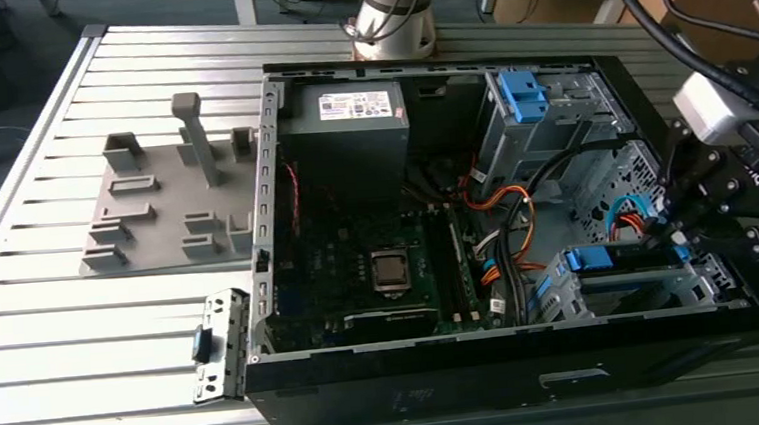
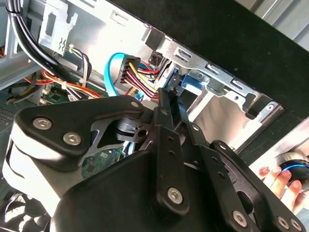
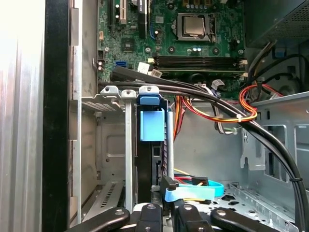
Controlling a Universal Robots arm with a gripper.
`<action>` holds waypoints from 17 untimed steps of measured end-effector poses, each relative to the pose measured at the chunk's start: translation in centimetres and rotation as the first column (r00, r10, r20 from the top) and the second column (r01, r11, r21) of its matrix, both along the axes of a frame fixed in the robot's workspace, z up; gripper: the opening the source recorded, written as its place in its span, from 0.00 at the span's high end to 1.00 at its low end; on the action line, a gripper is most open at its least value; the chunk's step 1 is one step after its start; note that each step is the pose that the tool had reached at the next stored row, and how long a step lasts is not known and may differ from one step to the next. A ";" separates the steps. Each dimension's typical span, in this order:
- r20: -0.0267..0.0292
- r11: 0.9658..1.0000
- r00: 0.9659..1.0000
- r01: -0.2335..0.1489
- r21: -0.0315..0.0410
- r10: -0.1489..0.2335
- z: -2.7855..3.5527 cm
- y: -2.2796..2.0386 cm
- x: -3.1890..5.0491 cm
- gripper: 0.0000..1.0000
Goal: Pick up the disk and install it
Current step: 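Insert the first disk wire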
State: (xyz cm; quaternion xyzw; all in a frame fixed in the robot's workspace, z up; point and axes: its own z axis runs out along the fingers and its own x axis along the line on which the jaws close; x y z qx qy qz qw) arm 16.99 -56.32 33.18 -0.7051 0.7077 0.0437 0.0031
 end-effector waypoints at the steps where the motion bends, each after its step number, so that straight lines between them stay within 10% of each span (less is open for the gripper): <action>1: 0.000 1.000 1.000 0.000 0.000 0.000 -0.05 0.00 0.00 0.81; 17: 0.000 1.000 1.000 -0.002 0.000 0.002 -0.56 0.00 0.02 0.81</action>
